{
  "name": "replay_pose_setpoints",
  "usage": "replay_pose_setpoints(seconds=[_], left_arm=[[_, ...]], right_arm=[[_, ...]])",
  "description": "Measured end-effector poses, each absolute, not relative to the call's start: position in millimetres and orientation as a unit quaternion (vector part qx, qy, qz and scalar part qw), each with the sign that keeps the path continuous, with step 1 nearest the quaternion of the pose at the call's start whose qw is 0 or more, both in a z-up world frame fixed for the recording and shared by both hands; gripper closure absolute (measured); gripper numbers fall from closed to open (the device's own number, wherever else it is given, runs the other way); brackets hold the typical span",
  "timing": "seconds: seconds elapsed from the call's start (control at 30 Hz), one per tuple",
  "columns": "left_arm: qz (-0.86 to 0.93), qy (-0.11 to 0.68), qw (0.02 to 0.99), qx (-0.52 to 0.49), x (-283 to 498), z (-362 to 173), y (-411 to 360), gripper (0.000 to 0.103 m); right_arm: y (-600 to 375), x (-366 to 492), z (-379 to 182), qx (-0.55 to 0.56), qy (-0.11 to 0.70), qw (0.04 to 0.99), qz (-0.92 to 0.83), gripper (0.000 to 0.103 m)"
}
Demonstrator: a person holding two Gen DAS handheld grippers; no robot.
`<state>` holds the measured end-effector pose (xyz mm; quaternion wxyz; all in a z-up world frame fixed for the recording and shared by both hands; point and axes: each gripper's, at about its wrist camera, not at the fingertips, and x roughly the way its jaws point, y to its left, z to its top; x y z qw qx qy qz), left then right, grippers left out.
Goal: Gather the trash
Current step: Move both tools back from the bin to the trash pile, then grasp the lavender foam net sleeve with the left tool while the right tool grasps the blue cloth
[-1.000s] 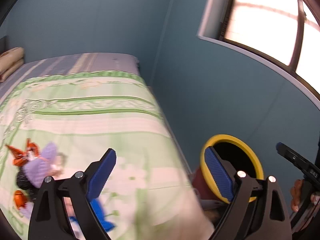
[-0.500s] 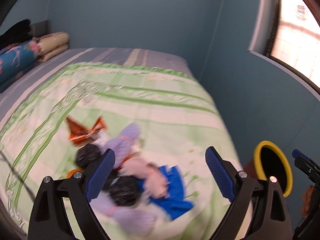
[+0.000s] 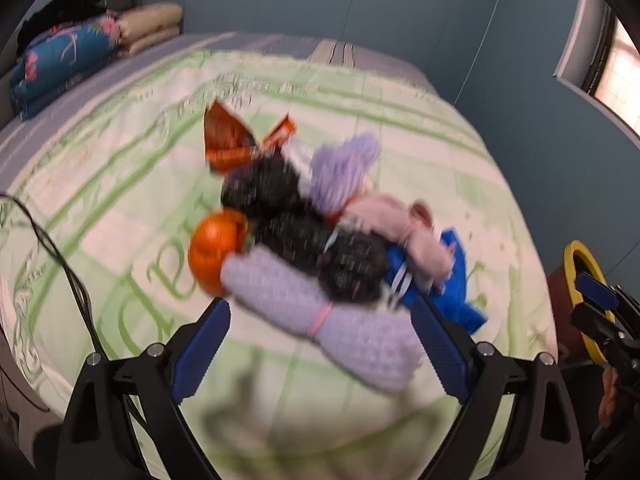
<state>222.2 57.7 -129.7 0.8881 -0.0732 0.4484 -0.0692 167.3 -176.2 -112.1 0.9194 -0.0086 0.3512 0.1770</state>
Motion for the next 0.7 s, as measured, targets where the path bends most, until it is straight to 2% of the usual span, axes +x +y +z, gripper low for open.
replay_pose_setpoints(seconds=[0.3, 0.43, 0.57, 0.7], left_arm=[[-0.063, 0.489, 0.863, -0.106, 227.1, -157.2, 67.5, 0.015], [-0.069, 0.503, 0.854, -0.111, 232.8, -164.4, 67.1, 0.021], [-0.067, 0.512, 0.845, -0.137, 239.0, -170.7, 73.6, 0.021], [-0.064, 0.523, 0.835, -0.158, 248.6, -177.5, 76.1, 0.026]], right_arm=[[-138.5, 183.9, -143.3, -0.064, 0.376, 0.9, 0.211, 0.044], [-138.2, 195.4, -150.5, -0.069, 0.39, 0.892, 0.216, 0.045], [-130.4, 200.4, -154.4, -0.084, 0.398, 0.883, 0.232, 0.045], [-120.9, 209.6, -162.6, -0.104, 0.409, 0.875, 0.236, 0.052]])
